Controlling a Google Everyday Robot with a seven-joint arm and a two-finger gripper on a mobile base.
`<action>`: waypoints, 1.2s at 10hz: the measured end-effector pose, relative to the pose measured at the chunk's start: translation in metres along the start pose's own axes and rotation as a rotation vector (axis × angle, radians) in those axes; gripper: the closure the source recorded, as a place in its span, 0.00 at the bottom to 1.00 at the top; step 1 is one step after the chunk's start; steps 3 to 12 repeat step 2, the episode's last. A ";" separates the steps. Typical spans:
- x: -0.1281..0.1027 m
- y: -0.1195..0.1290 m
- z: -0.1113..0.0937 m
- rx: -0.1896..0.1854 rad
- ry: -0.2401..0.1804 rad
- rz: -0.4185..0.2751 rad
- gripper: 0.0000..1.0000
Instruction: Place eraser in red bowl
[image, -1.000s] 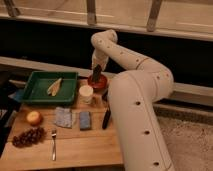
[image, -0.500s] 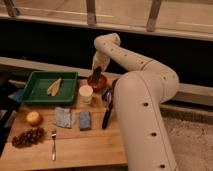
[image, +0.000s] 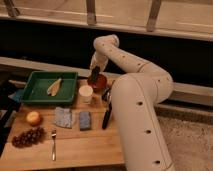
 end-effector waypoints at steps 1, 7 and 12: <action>0.000 0.000 0.000 0.000 0.001 -0.001 0.20; 0.000 0.000 0.000 0.000 0.000 -0.001 0.20; 0.000 0.000 0.000 0.000 0.000 -0.001 0.20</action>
